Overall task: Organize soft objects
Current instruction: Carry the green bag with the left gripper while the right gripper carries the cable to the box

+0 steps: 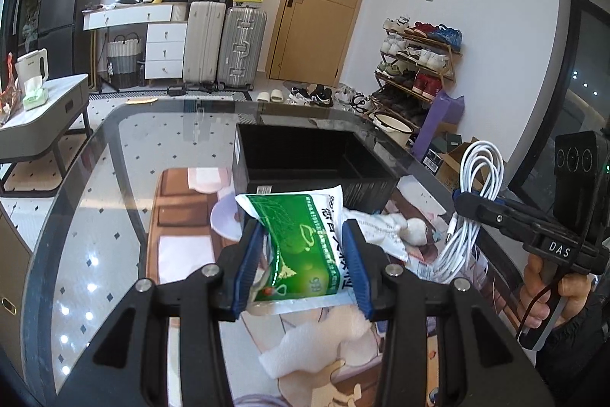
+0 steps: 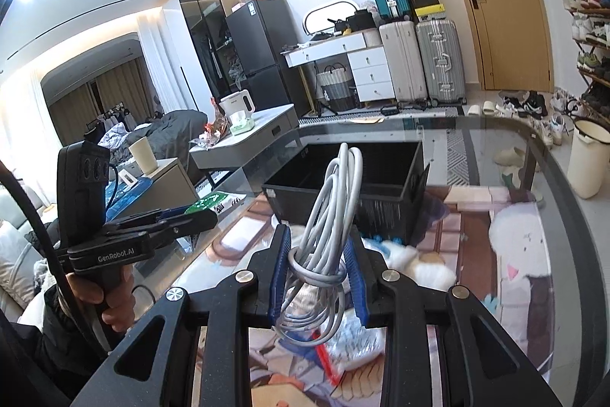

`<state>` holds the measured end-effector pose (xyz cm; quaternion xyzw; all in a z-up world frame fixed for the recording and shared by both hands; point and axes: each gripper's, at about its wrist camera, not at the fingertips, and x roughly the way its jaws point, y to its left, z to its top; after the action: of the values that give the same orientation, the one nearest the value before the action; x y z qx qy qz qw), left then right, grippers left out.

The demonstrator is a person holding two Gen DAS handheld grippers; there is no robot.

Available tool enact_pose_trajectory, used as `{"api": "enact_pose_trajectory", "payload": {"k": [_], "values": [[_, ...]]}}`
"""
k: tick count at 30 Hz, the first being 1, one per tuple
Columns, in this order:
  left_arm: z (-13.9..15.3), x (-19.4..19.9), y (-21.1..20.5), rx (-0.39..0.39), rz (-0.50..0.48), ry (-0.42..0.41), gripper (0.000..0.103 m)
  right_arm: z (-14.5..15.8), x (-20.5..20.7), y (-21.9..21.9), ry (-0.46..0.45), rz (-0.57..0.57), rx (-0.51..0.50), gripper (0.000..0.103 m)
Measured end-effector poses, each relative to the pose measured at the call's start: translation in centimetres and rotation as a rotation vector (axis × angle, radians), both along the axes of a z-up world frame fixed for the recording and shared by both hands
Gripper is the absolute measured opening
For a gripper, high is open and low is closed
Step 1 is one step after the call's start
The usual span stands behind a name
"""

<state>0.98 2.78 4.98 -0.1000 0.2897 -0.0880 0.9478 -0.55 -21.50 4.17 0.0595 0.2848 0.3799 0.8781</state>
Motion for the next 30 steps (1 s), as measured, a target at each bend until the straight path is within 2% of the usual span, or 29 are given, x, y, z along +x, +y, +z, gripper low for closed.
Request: {"api": "enact_pose_trajectory", "payload": {"k": [15, 22, 30], "values": [[2.6, 2.4, -1.1, 0.057, 0.005, -0.083, 0.042, 4.1, 3.6, 0.6, -0.080, -0.032, -0.028, 0.028], [2.7, 4.2, -1.6, 0.087, -0.004, -0.096, 0.042, 4.3, 5.5, 1.7, -0.110, -0.063, -0.065, 0.028], [2.9, 6.3, -0.6, 0.074, 0.012, -0.116, 0.042, 4.5, 8.1, 3.1, -0.116, -0.052, -0.088, 0.028]]}}
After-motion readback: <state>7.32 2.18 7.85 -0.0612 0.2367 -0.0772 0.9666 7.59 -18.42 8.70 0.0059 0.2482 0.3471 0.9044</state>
